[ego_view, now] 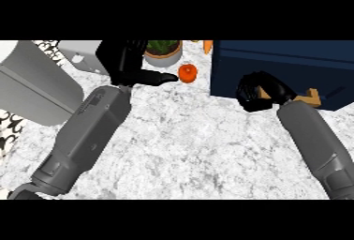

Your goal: Pick up the cup, place it into the drawer and close the drawer

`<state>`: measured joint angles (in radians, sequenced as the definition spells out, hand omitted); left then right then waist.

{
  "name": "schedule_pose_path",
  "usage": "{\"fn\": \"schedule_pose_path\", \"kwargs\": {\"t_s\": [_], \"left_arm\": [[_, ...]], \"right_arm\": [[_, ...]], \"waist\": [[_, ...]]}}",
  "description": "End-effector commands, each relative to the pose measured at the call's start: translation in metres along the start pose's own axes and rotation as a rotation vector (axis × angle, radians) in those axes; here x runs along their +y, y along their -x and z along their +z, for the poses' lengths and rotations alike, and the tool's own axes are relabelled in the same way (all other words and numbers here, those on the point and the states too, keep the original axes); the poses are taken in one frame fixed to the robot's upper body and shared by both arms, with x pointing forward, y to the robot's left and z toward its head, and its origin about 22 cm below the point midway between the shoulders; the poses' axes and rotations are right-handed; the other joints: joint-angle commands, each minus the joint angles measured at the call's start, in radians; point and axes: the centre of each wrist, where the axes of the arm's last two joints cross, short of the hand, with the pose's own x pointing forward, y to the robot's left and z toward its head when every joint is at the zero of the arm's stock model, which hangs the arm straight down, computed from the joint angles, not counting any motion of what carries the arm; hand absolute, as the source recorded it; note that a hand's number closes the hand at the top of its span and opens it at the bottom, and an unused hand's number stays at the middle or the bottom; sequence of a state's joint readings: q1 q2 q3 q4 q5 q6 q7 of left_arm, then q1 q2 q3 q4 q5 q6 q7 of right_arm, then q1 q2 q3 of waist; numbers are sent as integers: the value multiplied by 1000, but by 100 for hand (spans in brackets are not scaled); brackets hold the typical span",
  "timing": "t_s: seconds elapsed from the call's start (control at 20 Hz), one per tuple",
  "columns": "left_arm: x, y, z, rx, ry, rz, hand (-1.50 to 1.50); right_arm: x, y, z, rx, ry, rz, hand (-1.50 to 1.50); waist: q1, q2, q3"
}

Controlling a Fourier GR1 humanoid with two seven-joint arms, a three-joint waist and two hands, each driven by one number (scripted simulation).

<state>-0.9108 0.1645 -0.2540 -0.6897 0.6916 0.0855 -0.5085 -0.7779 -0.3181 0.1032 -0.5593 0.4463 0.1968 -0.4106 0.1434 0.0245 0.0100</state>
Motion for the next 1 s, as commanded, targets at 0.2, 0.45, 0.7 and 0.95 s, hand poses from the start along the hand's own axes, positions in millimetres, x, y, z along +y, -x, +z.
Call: {"fn": "schedule_pose_path", "kwargs": {"t_s": [0.2, 0.45, 0.7, 0.95], "left_arm": [[15, 0, 10, 10, 25, 8, -150], [20, -5, 10, 10, 45, 7, -150], [18, -2, 14, 15, 65, 40, -150], [27, 1, 21, 30, 63, 32, -150]], "right_arm": [[-91, -30, -4, 9, 207, 10, 150], [-97, -26, 4, -1, 213, -21, 150], [-110, -29, 10, -26, 229, -58, 150], [-114, -22, 19, -18, 209, -69, 150]], "waist": [[47, 21, -6], [63, 24, -5], [79, 22, -7], [82, 26, -7]]}}
